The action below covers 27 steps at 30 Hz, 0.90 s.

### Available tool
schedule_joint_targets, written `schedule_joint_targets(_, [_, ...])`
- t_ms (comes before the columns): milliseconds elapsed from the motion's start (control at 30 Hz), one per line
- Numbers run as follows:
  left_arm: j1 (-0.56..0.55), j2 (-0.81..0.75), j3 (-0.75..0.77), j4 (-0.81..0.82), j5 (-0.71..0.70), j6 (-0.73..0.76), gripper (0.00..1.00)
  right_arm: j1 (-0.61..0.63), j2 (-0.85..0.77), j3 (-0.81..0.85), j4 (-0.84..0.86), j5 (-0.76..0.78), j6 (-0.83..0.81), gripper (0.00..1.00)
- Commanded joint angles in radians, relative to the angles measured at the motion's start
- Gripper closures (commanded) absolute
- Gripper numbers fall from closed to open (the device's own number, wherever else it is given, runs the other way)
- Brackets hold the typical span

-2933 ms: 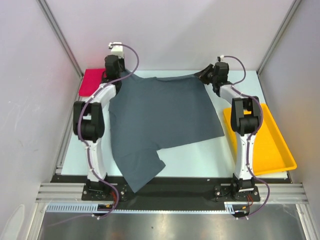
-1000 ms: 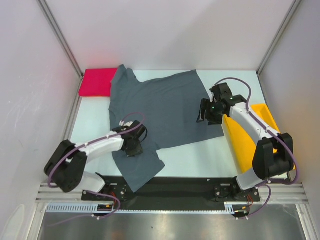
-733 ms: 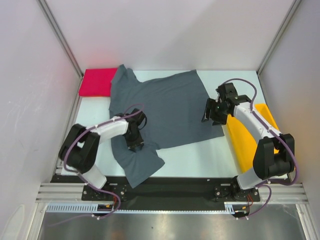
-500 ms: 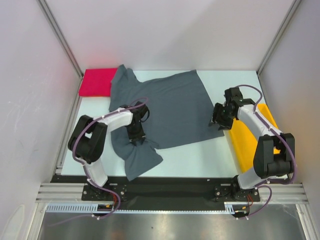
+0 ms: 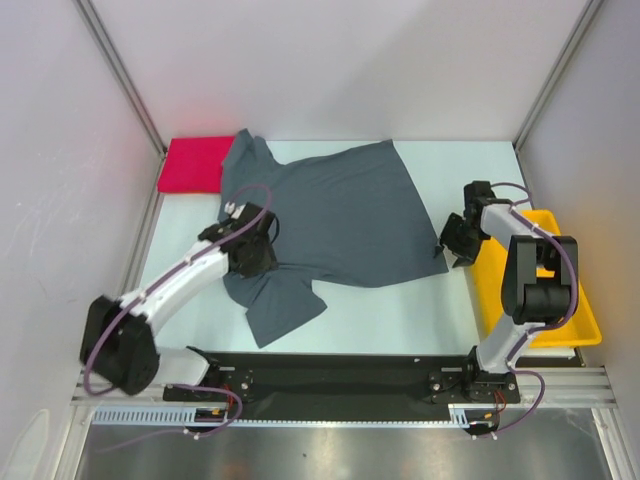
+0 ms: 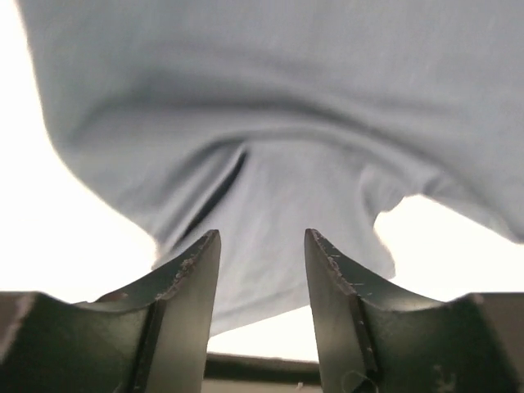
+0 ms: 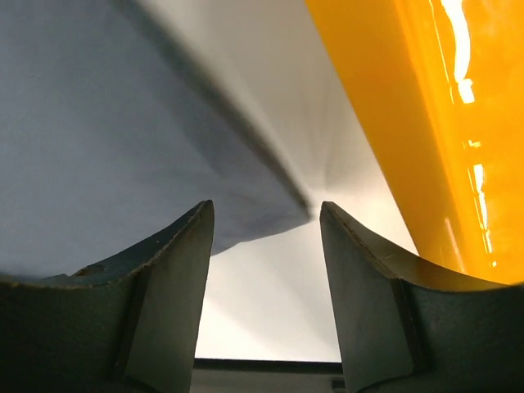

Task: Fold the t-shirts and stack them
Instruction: Flatten the tshirt out

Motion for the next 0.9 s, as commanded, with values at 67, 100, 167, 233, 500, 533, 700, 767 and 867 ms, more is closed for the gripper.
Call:
schedule_joint_targets(67, [-0.014, -0.223, -0.234, -0.091, 0.079, -0.157, 0.59, -0.048, 0.018, 0.075, -0.005, 0.046, -0.009, 0.39])
schedule_joint_targets(100, [-0.015, -0.291, -0.269, -0.088, 0.089, -0.181, 0.64, -0.045, 0.014, 0.078, -0.003, -0.003, -0.009, 0.39])
schedule_joint_targets(167, [-0.026, -0.335, -0.331, -0.097, 0.055, -0.227, 0.68, -0.022, -0.02, 0.074, 0.006, -0.075, -0.027, 0.4])
schedule_joint_targets(233, [-0.049, -0.36, -0.349, -0.108, 0.043, -0.246, 0.61, 0.011, -0.054, 0.066, -0.001, -0.071, -0.046, 0.39])
schedule_joint_targets(500, [-0.203, -0.377, -0.438, -0.15, 0.055, -0.375, 0.53, 0.099, -0.175, -0.011, -0.008, -0.128, -0.063, 0.34])
schedule_joint_targets(533, [-0.21, -0.383, -0.451, -0.153, 0.055, -0.395, 0.54, 0.105, -0.183, -0.021, -0.005, -0.129, -0.061, 0.34])
schedule_joint_targets(700, [-0.211, -0.391, -0.504, -0.118, 0.073, -0.403, 0.56, 0.125, -0.21, -0.055, -0.003, -0.149, -0.055, 0.36])
schedule_joint_targets(767, [-0.211, -0.374, -0.512, -0.112, 0.075, -0.403, 0.56, 0.127, -0.218, -0.058, -0.001, -0.151, -0.057, 0.36])
schedule_joint_targets(867, [-0.211, -0.363, -0.526, -0.08, 0.073, -0.396, 0.56, 0.127, -0.221, -0.055, -0.001, -0.158, -0.055, 0.36])
